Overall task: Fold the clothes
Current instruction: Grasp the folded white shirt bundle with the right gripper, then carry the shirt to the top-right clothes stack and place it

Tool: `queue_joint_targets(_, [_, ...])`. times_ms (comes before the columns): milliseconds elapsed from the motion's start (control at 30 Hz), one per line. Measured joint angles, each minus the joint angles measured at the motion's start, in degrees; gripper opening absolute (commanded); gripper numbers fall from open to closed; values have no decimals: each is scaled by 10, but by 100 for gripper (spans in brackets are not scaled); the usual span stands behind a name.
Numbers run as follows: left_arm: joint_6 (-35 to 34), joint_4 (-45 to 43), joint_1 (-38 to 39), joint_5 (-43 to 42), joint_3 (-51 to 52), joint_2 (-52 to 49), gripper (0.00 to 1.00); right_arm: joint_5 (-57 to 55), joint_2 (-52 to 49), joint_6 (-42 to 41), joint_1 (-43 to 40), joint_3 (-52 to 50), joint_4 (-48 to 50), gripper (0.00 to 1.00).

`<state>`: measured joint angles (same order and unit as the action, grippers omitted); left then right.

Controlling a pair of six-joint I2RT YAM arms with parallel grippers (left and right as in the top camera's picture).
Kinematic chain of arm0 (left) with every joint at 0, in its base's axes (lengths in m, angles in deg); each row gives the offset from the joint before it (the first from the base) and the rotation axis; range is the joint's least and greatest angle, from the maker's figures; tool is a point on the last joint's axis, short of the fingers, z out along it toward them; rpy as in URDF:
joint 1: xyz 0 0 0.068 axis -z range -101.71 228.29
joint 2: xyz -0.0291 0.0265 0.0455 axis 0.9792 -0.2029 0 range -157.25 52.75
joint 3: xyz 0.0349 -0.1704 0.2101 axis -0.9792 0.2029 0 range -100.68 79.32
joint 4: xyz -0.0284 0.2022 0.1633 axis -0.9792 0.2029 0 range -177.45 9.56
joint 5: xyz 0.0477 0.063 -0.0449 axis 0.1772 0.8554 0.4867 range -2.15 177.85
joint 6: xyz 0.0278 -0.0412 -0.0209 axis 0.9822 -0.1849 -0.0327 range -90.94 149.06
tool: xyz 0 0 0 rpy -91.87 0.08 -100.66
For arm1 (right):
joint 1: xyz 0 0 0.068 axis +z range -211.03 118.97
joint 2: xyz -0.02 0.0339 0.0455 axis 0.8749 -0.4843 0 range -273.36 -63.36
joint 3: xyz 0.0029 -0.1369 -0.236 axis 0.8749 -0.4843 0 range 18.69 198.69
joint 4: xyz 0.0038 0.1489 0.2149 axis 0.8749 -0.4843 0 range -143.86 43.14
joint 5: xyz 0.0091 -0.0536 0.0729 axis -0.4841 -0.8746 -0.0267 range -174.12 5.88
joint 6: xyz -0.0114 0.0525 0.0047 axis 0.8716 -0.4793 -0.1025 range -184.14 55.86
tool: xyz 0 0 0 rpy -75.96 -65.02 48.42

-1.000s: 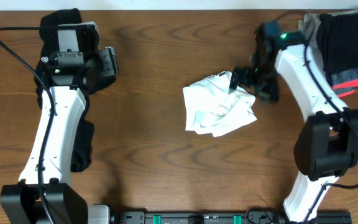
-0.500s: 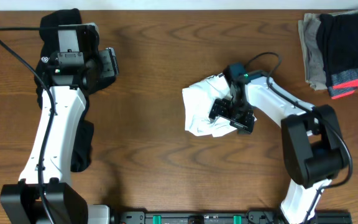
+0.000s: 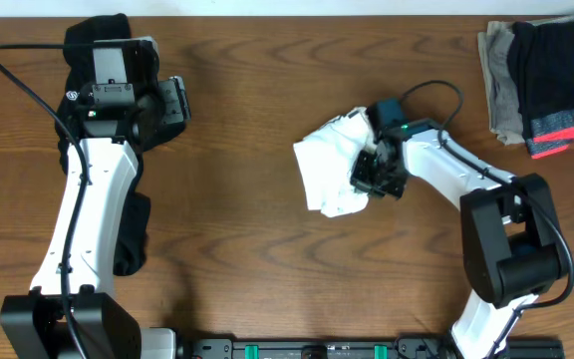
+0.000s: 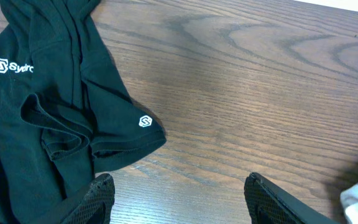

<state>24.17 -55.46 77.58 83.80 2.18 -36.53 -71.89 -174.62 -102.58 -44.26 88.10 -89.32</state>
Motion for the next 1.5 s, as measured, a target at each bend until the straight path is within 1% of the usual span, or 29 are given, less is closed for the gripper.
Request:
queue_joint_targets(167, [0,0,0,0,0,0,69,-20,-9,94,-59,43,-7,1])
queue_joint_targets(333, [0,0,0,0,0,0,69,-21,-4,164,-102,130,-27,1])
queue_joint_targets(567, [0,0,0,0,0,-10,69,-25,34,199,-137,245,-23,1])
queue_joint_targets(667, [0,0,0,0,0,-18,69,-27,43,208,-161,281,2,1])
queue_joint_targets(867, [0,0,0,0,0,-40,69,-31,45,242,-212,296,60,1])
queue_joint_targets(1167, [0,-15,0,0,0,-48,69,-26,45,371,-304,296,137,1])
queue_joint_targets(1367, [0,-16,0,0,0,-48,68,49,38,469,-375,296,209,1])
queue_joint_targets(1500, [0,-16,0,0,0,-48,68,99,6,502,-412,297,257,1])
